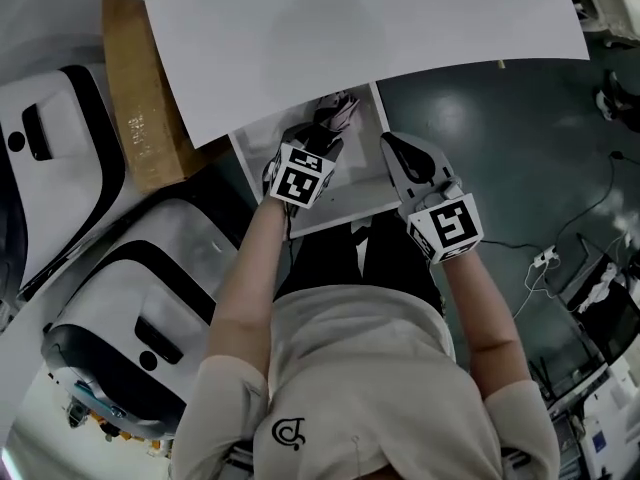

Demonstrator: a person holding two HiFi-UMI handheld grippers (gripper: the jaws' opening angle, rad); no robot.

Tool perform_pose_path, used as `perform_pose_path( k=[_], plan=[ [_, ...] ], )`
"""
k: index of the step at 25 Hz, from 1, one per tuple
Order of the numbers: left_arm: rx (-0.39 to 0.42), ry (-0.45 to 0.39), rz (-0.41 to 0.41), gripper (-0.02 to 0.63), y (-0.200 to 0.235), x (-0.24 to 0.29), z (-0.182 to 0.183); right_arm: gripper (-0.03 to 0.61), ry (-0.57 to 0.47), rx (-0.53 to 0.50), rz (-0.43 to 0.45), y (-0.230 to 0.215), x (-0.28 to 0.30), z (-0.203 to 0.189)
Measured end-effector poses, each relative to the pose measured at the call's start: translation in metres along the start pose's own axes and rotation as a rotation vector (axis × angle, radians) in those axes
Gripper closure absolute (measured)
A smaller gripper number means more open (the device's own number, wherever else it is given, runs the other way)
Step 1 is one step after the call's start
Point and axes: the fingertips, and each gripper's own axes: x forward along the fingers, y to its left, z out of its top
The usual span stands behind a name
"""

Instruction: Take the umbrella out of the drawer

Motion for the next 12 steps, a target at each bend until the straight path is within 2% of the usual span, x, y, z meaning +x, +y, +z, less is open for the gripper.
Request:
perform_pose_path(
  k=[3, 6, 12],
  plan=[
    [0.008, 0.055, 0.016, 0.293, 0.004, 0.021, -0.009, 0.572, 0.005, 0.019, -0.019, -0.008, 0.000, -0.006],
    [0.018, 0.101, 0.028, 0.244, 0.008, 0.039, -0.017, 0.572, 0.019, 0.024, -0.040, -0.016, -0.001, -0.013],
    [0.051, 0.194, 0.052, 0.219, 0.019, 0.067, -0.034, 0.572, 0.022, 0.071, -0.090, -0.031, -0.006, -0.025]
  ],
)
